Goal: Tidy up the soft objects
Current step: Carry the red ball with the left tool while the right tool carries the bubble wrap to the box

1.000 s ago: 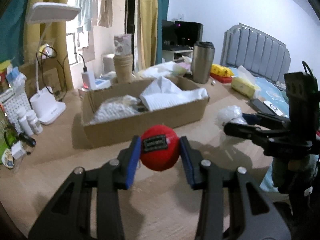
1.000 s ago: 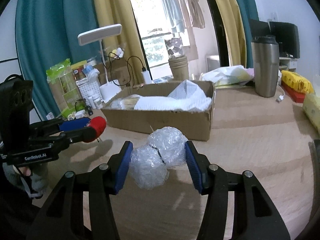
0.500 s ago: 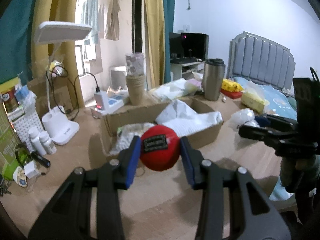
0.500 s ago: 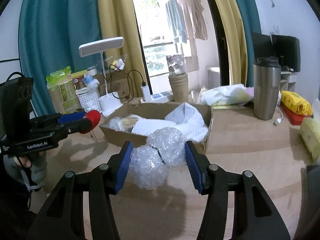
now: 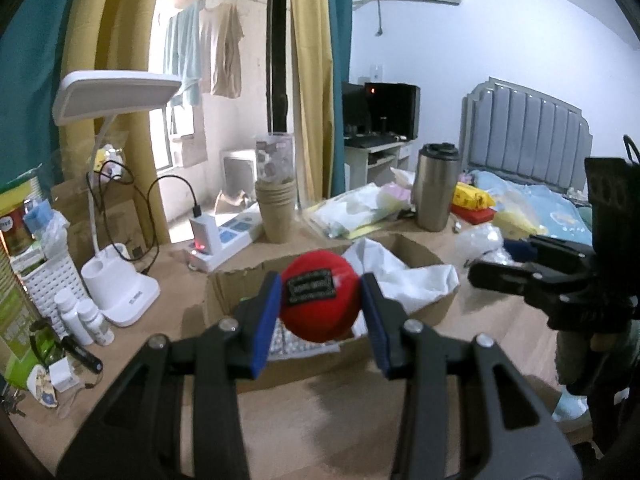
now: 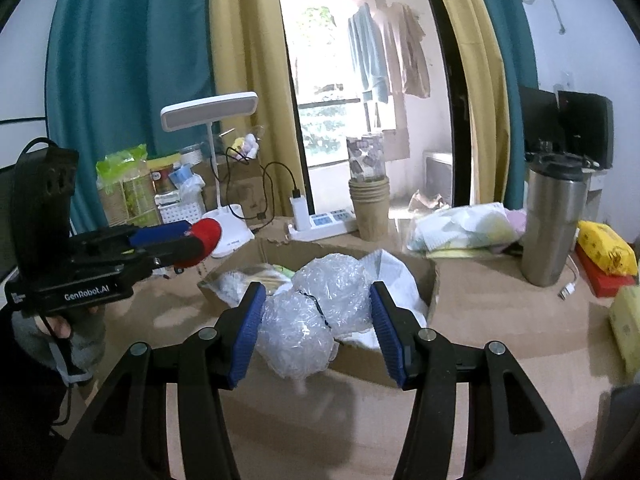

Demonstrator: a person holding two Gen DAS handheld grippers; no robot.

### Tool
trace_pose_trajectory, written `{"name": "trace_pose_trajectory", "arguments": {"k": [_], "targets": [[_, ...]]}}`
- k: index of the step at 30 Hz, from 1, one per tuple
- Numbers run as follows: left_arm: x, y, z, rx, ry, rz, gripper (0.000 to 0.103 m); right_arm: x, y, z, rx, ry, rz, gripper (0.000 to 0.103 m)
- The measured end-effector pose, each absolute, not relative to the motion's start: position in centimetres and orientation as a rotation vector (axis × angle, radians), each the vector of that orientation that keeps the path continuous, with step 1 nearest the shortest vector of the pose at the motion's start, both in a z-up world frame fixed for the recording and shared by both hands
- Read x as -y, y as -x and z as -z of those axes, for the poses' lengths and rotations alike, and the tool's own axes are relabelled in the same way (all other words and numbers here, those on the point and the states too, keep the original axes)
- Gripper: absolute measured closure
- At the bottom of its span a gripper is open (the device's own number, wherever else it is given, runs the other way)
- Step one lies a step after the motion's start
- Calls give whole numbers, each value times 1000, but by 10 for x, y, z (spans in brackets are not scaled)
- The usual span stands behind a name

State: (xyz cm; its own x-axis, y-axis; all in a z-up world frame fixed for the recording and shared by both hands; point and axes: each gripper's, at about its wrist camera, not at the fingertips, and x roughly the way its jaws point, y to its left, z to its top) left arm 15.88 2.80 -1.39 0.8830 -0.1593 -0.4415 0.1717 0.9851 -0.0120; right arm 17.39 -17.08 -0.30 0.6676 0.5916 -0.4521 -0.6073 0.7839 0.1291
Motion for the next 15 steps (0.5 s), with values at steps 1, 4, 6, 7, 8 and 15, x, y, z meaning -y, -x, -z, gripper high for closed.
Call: {"name": "trace_pose_trajectory", "arguments": {"k": [1, 4, 6, 7, 8, 15], "targets": [[-28, -162, 14, -459, -25, 174, 61, 169, -176, 3, -497, 34, -679, 47], [-27, -171, 15, -464, -23, 177, 61, 165, -183, 3, -495, 30, -687, 47], [-26, -178, 15, -466, -25, 177, 61, 164, -189, 3, -495, 19, -691, 47], [-25, -180, 15, -465, -25, 180, 61, 164, -191, 3, -494, 15, -691, 47], [-25, -183, 16, -464, -24, 183, 61, 164, -193, 3, -494, 10, -692, 47], [-24, -205, 21, -475, -10, 188, 61, 156, -209, 0, -490, 18, -701, 47]]}}
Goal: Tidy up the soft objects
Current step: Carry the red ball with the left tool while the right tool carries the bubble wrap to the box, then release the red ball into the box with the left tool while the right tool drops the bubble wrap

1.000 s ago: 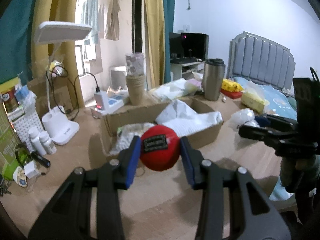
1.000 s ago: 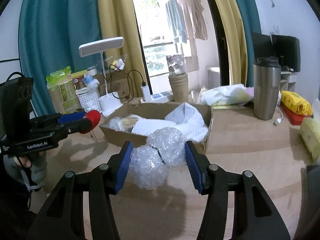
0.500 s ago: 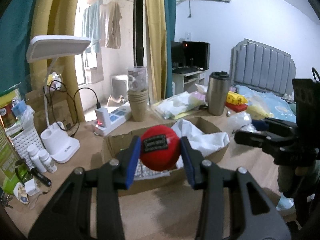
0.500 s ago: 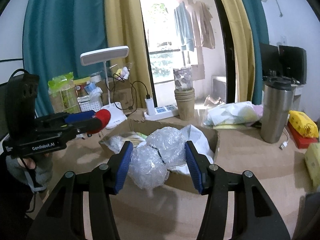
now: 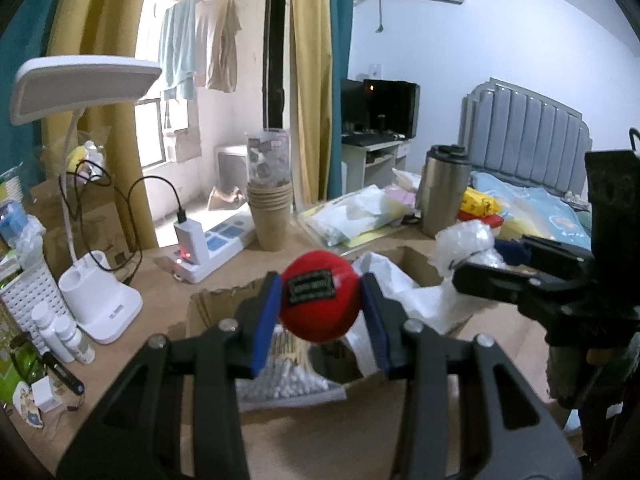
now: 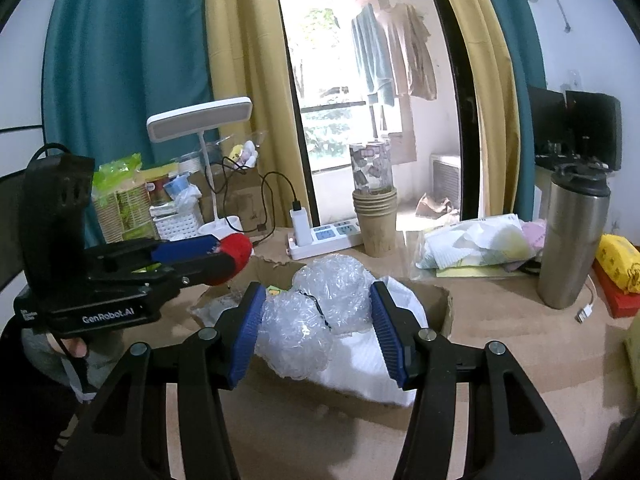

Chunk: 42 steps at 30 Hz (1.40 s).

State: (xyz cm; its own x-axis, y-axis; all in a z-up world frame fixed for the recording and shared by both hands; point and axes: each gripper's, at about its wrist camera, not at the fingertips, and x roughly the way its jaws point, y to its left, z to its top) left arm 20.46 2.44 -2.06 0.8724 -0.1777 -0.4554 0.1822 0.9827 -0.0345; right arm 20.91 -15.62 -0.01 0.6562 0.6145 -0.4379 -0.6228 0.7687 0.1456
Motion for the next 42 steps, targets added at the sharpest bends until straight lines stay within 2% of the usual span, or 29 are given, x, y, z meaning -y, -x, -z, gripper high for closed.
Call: {"name": "trace_pose_trajectory", "arguments": {"k": [35, 39, 42], "targets": [[-36, -286, 72, -681, 123, 200, 60, 124, -272, 13, -594, 36, -659, 47], [-40, -287, 75, -689, 137, 173, 52, 119, -279, 22, -625, 26, -650, 47], [-43, -287, 74, -685, 145, 160, 52, 117, -284, 28, -647, 23, -645, 47]]}}
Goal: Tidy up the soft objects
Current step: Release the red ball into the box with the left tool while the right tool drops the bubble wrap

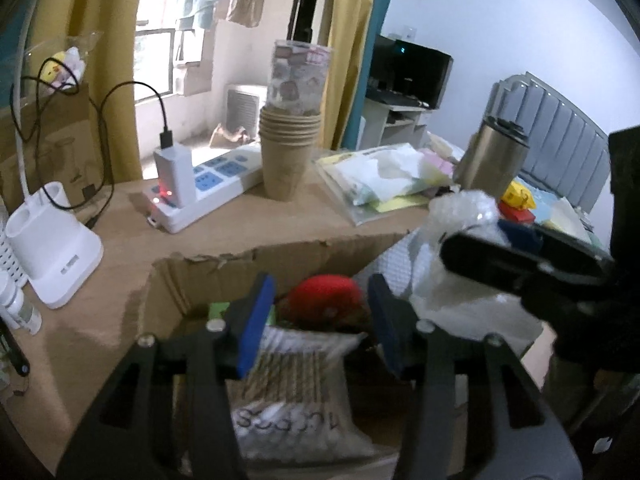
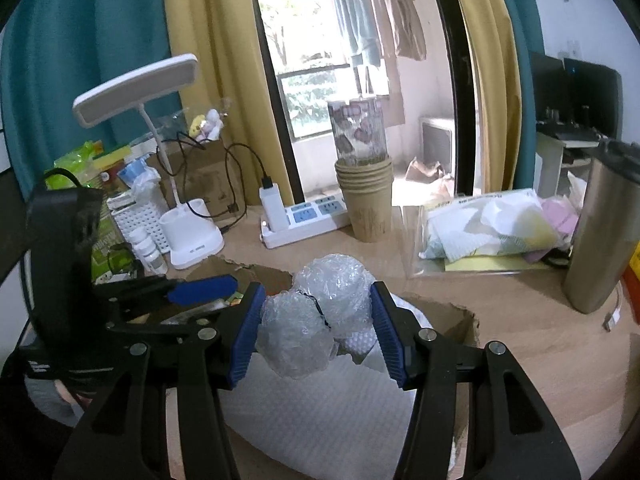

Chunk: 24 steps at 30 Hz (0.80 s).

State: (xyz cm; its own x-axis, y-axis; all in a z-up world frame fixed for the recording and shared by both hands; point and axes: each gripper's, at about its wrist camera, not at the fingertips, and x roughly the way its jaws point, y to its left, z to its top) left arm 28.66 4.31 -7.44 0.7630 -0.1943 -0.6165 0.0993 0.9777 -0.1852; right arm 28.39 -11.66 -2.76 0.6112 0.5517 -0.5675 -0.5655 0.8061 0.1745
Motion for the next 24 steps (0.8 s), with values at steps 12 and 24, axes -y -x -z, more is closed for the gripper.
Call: {"name": "trace_pose_trajectory", "arguments": {"k": [12, 24], "targets": [[-56, -269, 61, -639, 160, 150, 43, 110, -293, 42, -713, 13, -619, 43], [-52, -248, 47, -586, 117, 128, 43, 111, -282, 37, -684, 35, -613, 26]]}}
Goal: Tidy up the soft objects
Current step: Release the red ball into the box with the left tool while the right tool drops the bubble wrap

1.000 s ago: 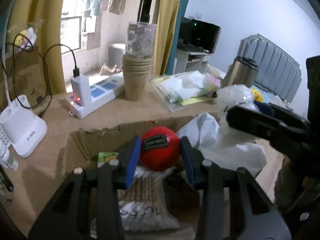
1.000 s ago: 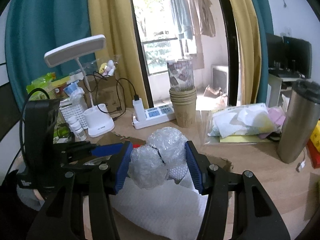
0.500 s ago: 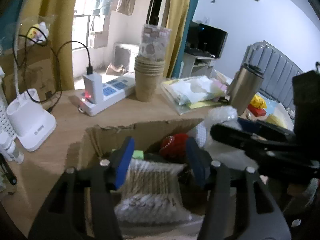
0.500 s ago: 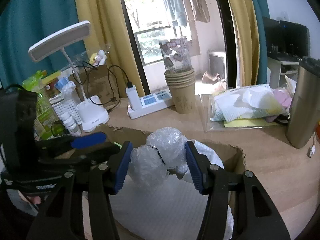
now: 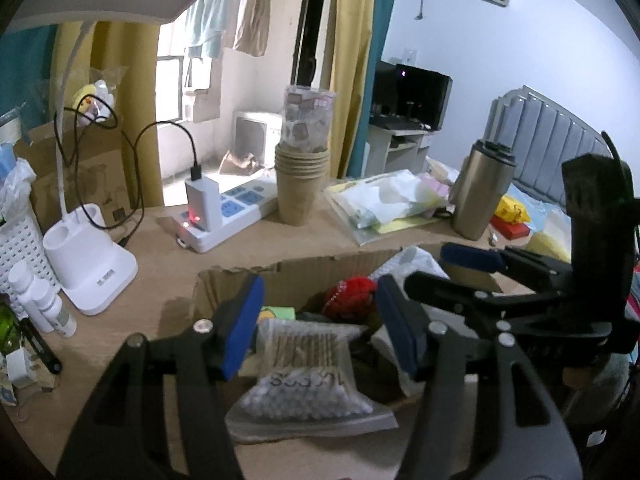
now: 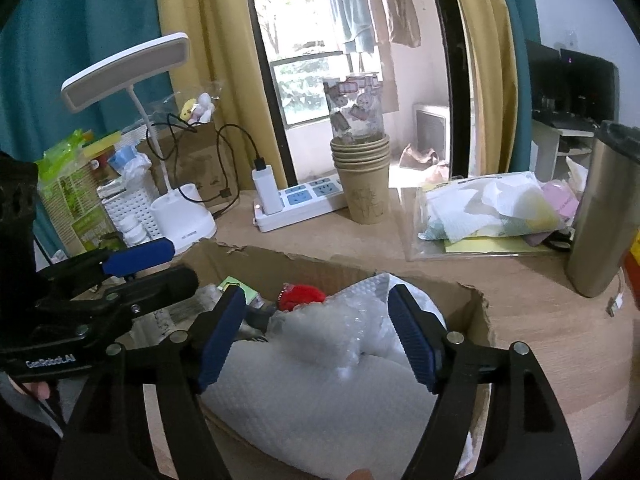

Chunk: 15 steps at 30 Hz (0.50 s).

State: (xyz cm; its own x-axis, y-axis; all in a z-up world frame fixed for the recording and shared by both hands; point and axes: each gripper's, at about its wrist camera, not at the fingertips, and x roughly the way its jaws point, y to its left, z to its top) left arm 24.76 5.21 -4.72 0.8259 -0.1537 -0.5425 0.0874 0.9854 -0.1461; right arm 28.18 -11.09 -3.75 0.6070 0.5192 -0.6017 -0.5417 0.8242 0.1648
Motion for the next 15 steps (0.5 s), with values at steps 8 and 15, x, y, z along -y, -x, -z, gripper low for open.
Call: {"name": "trace_pose_trajectory", "arguments": {"k": [8, 15], "targets": [[-50, -234, 37, -555, 127, 114, 42, 122, -270, 28, -654, 25, -601, 26], [-42, -211, 23, -512, 109, 112, 42, 132, -254, 21, -638, 21, -579, 26]]}}
